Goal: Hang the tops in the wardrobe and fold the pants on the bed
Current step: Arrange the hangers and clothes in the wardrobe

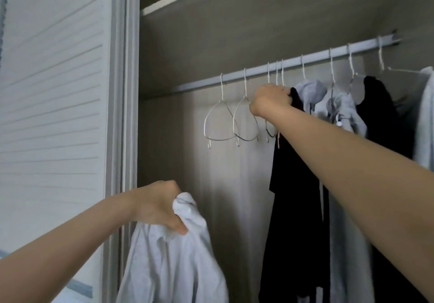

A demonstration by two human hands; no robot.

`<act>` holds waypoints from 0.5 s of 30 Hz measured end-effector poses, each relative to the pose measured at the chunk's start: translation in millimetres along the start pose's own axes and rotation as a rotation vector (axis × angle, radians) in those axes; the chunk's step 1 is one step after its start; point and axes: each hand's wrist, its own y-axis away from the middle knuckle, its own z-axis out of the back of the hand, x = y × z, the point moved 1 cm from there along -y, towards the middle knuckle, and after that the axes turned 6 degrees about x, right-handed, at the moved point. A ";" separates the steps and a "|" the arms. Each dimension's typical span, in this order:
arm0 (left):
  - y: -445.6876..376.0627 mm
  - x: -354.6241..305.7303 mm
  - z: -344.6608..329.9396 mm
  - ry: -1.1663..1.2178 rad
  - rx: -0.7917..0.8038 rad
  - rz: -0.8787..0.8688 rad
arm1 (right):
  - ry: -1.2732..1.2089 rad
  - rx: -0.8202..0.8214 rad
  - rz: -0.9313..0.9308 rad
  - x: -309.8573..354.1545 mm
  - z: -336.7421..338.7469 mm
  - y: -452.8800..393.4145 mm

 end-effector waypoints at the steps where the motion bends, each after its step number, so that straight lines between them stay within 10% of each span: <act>1: -6.6 -1.0 -0.3 -0.097 -0.005 -0.010 | 0.031 -0.007 -0.003 -4.3 -4.5 -5.0; 5: -27.9 -4.1 -4.1 -0.457 -0.254 0.009 | -0.024 -0.030 -0.029 -14.4 -17.5 -18.0; 15: -38.5 -0.2 14.1 -0.113 -0.576 -0.094 | -0.419 0.058 -0.013 -23.7 -16.0 -34.7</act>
